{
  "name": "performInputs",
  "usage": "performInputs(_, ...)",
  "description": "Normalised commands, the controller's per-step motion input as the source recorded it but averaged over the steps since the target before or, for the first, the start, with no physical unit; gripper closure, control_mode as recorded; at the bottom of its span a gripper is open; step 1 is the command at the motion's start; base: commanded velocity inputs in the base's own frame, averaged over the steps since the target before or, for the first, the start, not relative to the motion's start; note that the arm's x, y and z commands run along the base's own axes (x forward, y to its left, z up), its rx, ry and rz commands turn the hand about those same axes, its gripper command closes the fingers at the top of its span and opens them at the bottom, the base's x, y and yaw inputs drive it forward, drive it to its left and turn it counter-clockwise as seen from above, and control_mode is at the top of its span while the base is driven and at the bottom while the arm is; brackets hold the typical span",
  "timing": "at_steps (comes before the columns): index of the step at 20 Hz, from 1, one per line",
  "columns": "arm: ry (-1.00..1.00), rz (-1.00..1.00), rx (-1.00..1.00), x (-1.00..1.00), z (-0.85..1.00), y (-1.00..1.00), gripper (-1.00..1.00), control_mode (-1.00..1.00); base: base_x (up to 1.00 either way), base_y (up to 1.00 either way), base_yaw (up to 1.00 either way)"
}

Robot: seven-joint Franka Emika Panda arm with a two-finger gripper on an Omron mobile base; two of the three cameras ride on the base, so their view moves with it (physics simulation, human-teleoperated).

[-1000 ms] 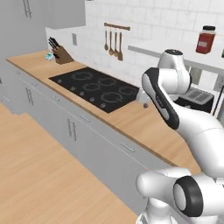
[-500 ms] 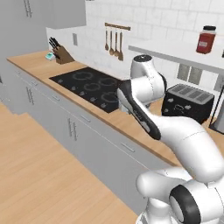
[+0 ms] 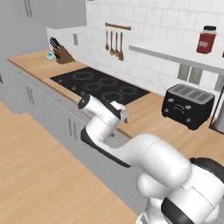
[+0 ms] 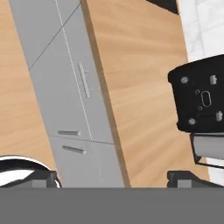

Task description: Take a straw from the drawer in front and place it inside the glass cup on the dining counter.

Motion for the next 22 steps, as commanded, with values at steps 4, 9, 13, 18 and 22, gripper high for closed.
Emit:
performInputs(4,0.0,-0.02,-0.45,0.09,-0.81,0.36,-1.0,-1.0,0.0,0.0,0.0)
performInputs(9,0.0,-0.04,-0.33,0.11,-0.75,0.03,-1.0,-1.0,0.0,0.0,0.0)
performInputs(13,0.0,-0.06,-0.25,0.06,-0.57,-0.24,-1.0,-1.0,0.0,0.0,0.0)
performInputs(18,0.0,-0.05,-0.18,0.0,-0.41,-0.47,-1.0,-1.0,0.0,0.0,0.0)
performInputs(22,0.0,-0.02,-0.13,0.13,-0.27,-0.52,-1.0,-1.0,0.0,0.0,0.0)
